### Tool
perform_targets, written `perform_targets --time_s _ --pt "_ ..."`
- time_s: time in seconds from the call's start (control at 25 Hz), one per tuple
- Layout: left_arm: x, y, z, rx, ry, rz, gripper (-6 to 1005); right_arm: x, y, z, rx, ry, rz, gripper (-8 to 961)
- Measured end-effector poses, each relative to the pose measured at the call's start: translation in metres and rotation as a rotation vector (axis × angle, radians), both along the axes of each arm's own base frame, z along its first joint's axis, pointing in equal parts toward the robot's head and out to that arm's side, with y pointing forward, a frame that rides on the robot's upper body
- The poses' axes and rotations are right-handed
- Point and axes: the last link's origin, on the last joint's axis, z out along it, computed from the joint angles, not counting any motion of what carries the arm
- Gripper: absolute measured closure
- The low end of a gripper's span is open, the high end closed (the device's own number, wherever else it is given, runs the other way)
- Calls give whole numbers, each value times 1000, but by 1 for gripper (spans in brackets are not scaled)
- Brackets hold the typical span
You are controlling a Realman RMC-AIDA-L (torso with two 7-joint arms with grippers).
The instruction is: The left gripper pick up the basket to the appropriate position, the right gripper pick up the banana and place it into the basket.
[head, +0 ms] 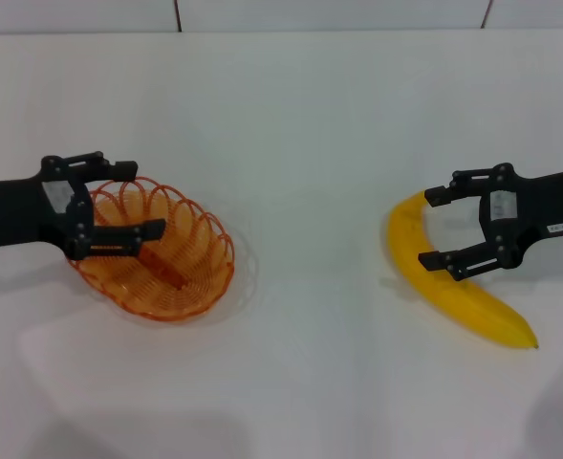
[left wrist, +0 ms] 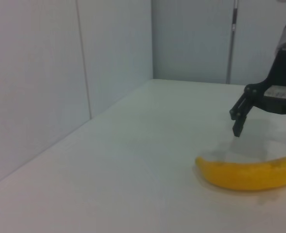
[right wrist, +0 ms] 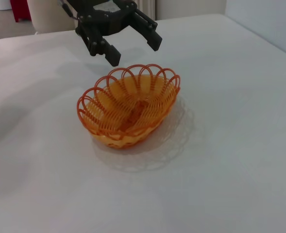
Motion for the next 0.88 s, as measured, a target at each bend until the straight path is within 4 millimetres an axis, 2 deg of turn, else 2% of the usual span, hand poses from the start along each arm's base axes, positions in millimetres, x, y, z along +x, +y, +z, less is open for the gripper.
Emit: perform_targets --time_s 0.24,0.56,0.72,0.88 --pt "4 -1 -6 -19 10 -13 122 0 0 0 -2 -2 2 59" --pt "5 0 -5 -8 -9 13 123 0 2 -1 5 -6 -1 59" --pt "10 11 17 22 -61 143 123 1 1 -1 6 -3 -5 60" --pt "11 26 53 77 -88 298 122 0 2 -1 6 -3 -3 60"
